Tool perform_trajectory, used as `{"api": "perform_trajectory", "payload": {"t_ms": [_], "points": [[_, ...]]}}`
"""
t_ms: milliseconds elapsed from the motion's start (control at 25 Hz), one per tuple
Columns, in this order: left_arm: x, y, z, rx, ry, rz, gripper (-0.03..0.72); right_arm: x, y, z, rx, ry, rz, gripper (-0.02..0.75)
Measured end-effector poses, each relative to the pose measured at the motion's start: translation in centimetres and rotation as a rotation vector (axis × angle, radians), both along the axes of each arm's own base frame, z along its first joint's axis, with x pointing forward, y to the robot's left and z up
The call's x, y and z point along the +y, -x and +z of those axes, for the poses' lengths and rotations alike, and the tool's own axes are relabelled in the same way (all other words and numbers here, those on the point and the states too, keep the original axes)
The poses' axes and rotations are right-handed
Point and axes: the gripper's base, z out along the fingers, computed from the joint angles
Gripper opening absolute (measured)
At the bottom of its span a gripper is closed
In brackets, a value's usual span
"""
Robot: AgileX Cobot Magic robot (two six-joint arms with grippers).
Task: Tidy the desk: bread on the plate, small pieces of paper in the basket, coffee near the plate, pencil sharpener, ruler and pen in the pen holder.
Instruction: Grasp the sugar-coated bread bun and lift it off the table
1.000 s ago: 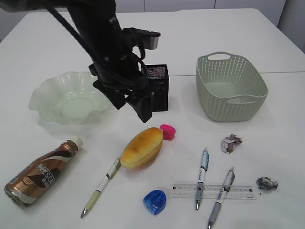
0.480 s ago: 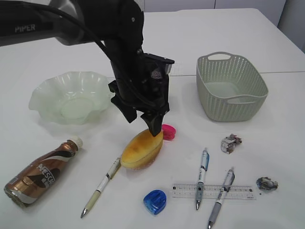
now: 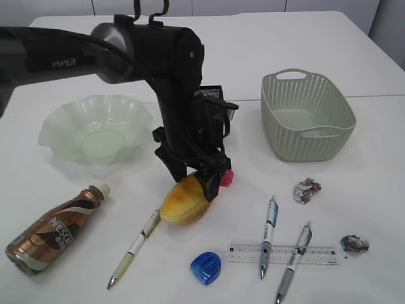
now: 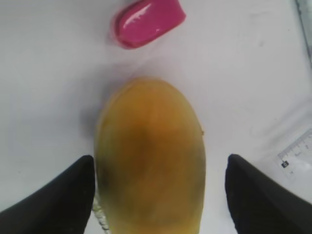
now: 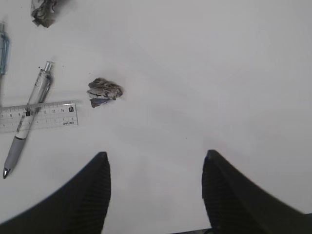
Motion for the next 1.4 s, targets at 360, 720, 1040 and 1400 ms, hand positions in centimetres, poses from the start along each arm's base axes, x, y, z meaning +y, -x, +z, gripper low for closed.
{"api": "perform_trajectory", "payload": {"t_ms": [360, 720, 1040, 1400], "points": [[-1.2, 0.8, -2.3, 0.027, -0.041, -0.040, 0.597, 0.0, 0.0, 0.0, 0.000, 0.000, -0.001, 0.467], [-1.1, 0.7, -2.6, 0.023, -0.055, -0.044, 0.498, 0.0, -0.3, 0.6, -0.021, 0.001, -0.001, 0.467], [-1.2, 0.8, -2.5, 0.030, -0.047, -0.038, 0.319, 0.0, -0.4, 0.9, -0.031, 0.001, -0.002, 0.467], [-1.3, 0.9, -2.5, 0.041, -0.041, 0.002, 0.308, 0.0, -0.4, 0.9, -0.031, 0.001, -0.002, 0.467]]}}
